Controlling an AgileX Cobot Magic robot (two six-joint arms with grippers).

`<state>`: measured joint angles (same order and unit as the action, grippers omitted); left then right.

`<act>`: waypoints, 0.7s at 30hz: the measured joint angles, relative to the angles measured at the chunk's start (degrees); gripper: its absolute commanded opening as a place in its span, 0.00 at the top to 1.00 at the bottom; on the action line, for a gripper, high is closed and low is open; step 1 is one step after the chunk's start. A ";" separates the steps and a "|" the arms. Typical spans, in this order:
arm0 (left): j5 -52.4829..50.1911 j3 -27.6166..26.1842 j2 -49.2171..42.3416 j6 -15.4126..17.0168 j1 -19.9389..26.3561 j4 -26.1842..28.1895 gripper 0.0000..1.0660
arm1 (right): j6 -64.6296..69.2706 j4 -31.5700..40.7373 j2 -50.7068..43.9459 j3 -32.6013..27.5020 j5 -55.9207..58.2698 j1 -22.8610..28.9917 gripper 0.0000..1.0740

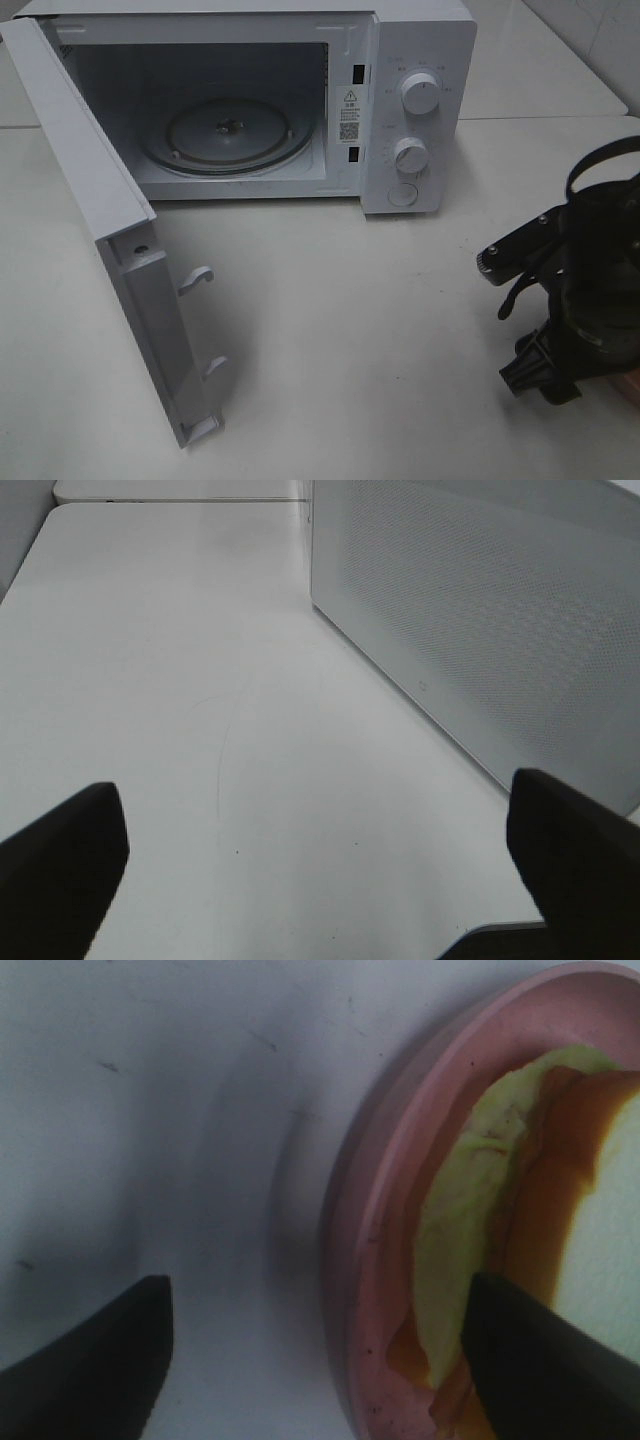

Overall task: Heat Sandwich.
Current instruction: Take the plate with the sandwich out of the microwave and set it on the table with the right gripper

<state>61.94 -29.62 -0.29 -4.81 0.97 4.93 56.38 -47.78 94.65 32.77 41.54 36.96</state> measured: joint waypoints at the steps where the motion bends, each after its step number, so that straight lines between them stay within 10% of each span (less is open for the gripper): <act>1: 0.00 0.00 0.00 0.00 0.00 0.00 0.09 | 0.00 0.00 0.00 0.00 0.00 0.00 0.27; 21: 0.00 0.00 0.00 0.00 0.00 0.00 0.09 | -26.59 20.11 -31.86 -0.06 7.73 0.00 0.27</act>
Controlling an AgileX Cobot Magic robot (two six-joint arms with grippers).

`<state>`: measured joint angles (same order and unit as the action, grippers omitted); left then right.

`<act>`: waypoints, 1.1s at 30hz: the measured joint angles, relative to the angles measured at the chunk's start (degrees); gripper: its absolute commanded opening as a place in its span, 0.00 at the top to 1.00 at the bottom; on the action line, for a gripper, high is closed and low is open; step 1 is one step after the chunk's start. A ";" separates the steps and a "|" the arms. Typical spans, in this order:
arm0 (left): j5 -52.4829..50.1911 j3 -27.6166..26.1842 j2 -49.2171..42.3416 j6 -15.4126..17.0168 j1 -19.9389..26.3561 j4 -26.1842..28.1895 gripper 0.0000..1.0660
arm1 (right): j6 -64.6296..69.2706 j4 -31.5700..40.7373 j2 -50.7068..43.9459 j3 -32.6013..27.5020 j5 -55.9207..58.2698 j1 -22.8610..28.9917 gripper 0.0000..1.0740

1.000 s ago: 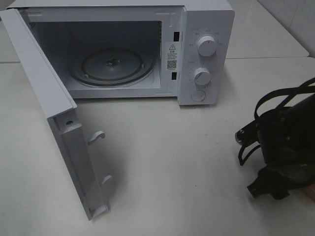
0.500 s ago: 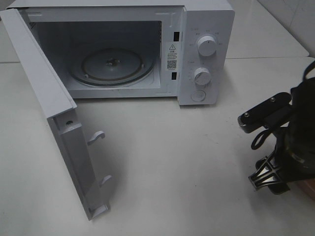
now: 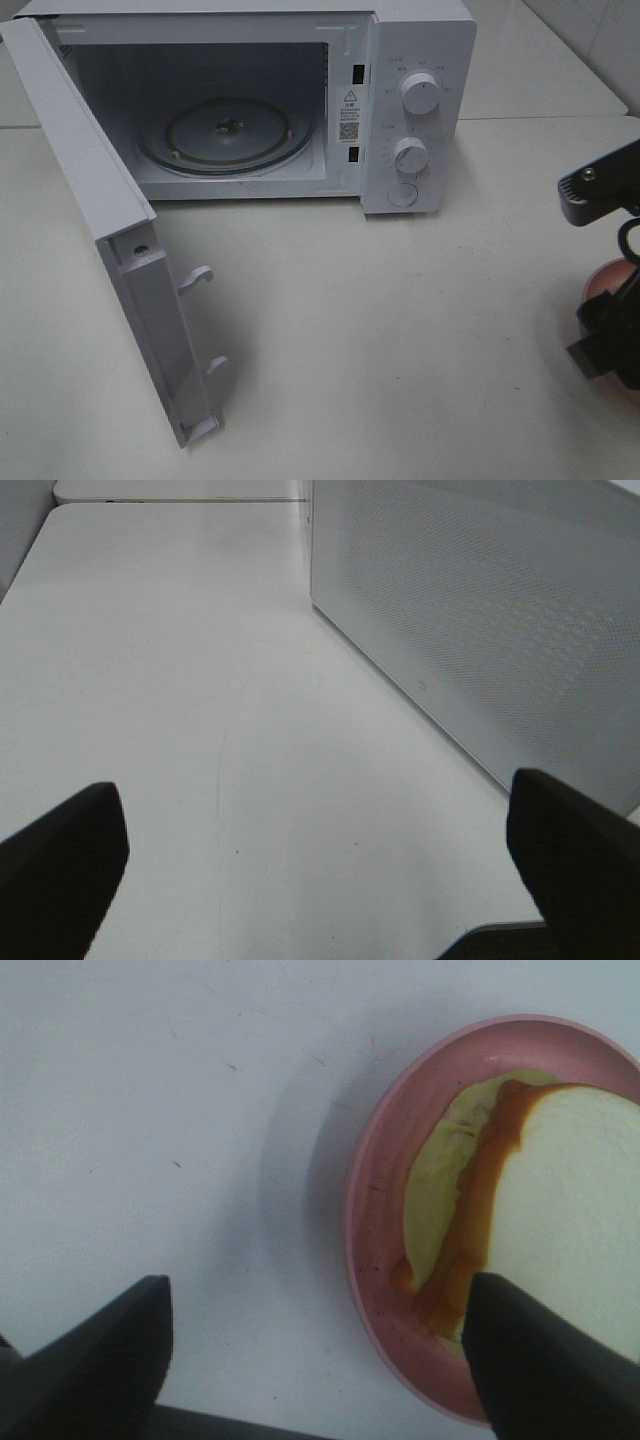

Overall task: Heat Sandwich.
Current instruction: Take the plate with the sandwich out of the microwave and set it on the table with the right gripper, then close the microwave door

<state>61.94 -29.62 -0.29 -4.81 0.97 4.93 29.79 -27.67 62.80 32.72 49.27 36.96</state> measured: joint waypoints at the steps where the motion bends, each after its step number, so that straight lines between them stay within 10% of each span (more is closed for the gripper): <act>1: 0.00 0.00 0.00 0.00 0.00 0.00 0.09 | -1.03 0.57 -1.43 0.11 0.86 0.00 0.27; 33: 0.00 0.00 0.00 0.00 0.00 0.00 0.09 | -22.52 16.44 -37.53 7.45 20.28 -3.32 0.29</act>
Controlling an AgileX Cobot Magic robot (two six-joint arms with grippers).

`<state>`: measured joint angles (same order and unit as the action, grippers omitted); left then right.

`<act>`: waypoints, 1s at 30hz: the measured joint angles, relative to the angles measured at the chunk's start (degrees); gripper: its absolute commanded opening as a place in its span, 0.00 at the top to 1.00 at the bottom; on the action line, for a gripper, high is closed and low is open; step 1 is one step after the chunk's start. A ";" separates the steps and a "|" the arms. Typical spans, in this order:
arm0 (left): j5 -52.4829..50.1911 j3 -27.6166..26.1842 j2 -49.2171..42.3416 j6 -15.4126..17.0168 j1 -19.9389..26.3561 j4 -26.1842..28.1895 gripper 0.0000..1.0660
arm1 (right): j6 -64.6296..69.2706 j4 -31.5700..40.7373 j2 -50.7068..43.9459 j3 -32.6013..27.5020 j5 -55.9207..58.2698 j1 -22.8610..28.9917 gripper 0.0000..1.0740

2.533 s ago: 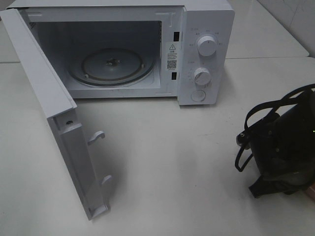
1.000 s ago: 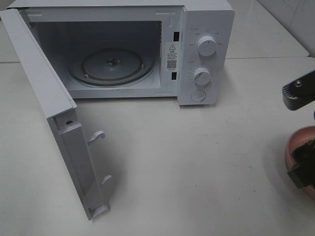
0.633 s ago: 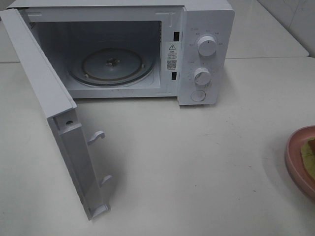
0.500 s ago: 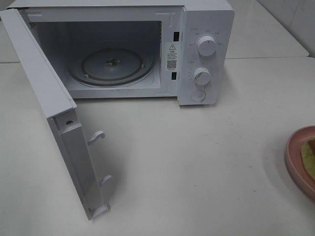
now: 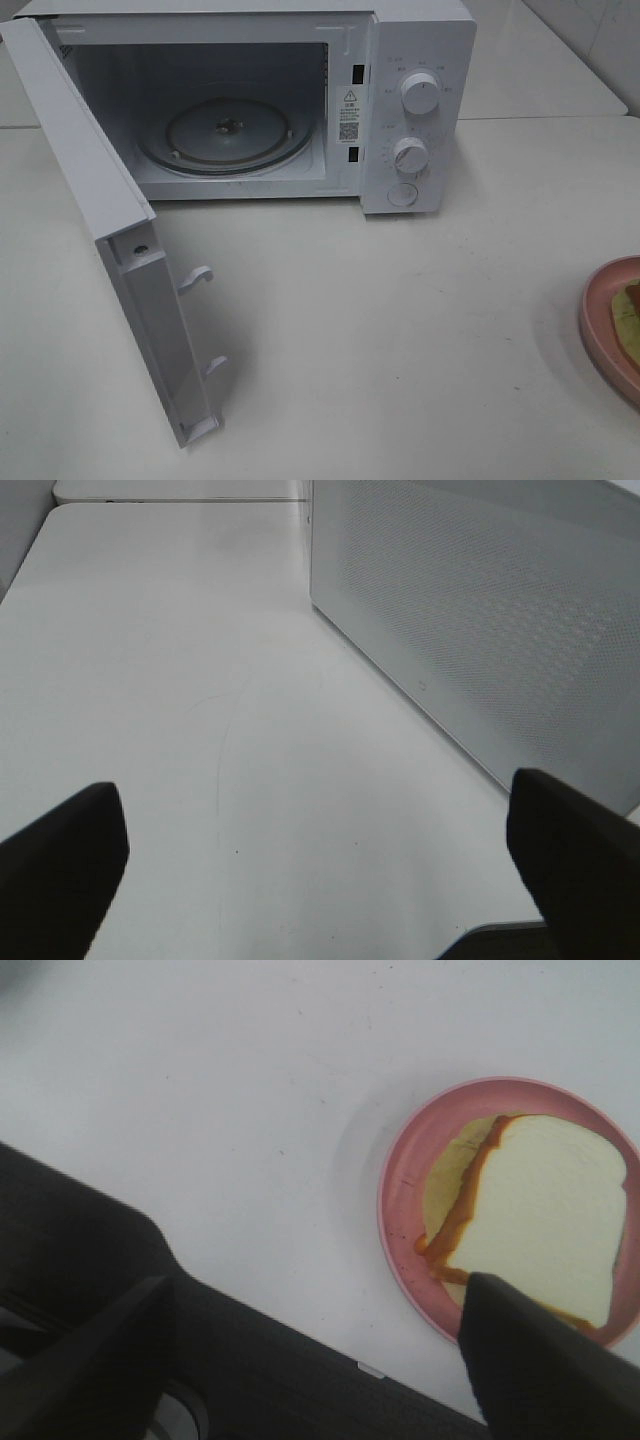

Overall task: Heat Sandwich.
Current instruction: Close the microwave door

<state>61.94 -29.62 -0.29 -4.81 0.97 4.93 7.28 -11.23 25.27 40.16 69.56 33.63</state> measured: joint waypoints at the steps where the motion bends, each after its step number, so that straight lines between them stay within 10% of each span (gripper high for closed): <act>1: 0.00 0.00 0.00 0.00 0.00 0.00 0.09 | -0.46 0.17 -1.95 0.00 0.00 -2.52 0.29; 30: 0.00 0.00 0.00 0.00 0.00 0.00 0.09 | -4.58 7.91 -25.38 -11.69 -11.17 -30.31 0.29</act>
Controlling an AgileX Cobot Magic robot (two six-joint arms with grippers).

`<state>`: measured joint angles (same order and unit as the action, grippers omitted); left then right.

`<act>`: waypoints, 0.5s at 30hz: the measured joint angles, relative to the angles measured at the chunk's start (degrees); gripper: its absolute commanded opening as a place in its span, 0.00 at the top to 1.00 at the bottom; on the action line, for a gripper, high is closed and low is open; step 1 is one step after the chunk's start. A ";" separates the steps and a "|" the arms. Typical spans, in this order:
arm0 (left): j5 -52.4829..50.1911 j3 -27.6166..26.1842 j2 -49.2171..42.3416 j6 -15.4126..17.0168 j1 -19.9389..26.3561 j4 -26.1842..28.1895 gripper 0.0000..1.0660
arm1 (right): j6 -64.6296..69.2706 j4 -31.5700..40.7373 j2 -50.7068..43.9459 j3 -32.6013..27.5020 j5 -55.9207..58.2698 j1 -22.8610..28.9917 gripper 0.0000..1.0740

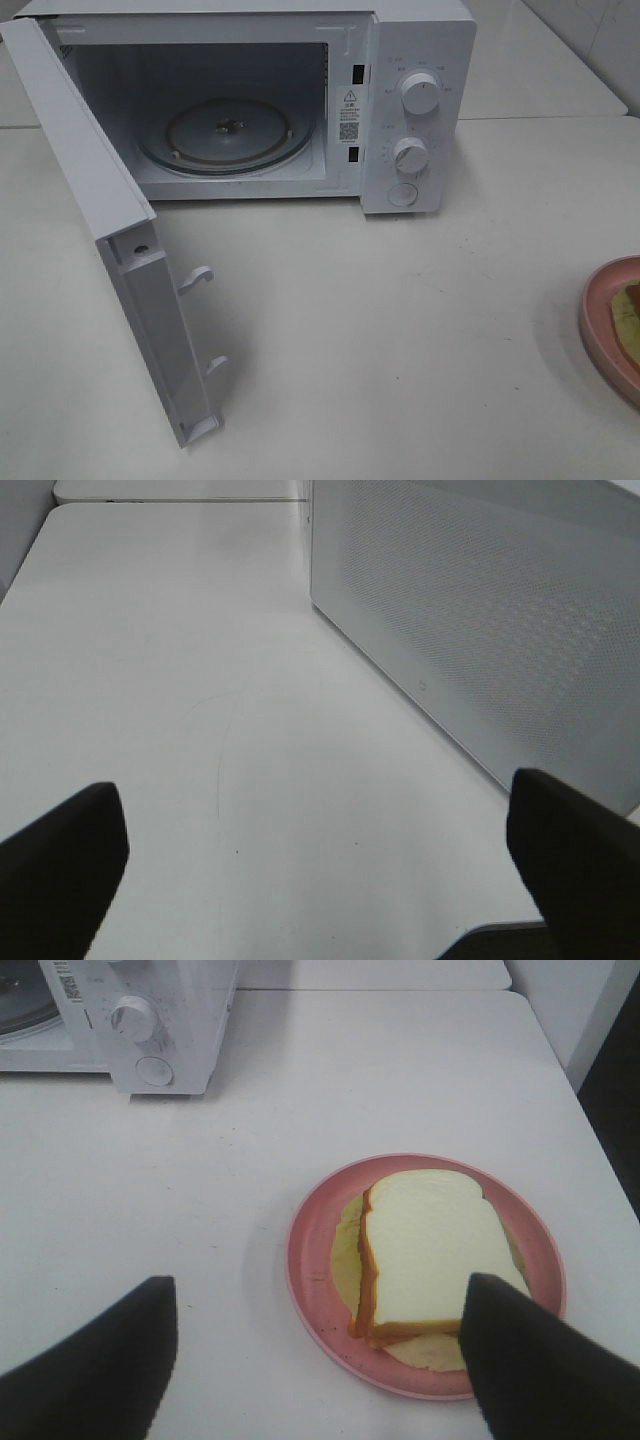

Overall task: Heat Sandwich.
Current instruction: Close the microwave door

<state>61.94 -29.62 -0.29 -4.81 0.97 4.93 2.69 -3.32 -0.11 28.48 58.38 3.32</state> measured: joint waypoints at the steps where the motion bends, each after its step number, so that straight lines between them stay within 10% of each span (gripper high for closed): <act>1: 0.00 0.00 0.00 0.00 0.00 0.00 0.09 | 0.00 0.00 0.00 0.00 -0.17 -0.74 0.29; 15: 0.00 0.00 0.00 0.00 0.00 0.00 0.09 | -0.06 0.00 0.00 0.00 -0.34 -0.97 0.29</act>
<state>61.94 -29.62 -0.29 -4.81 0.97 4.93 2.64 -3.32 -0.11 28.48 58.04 2.35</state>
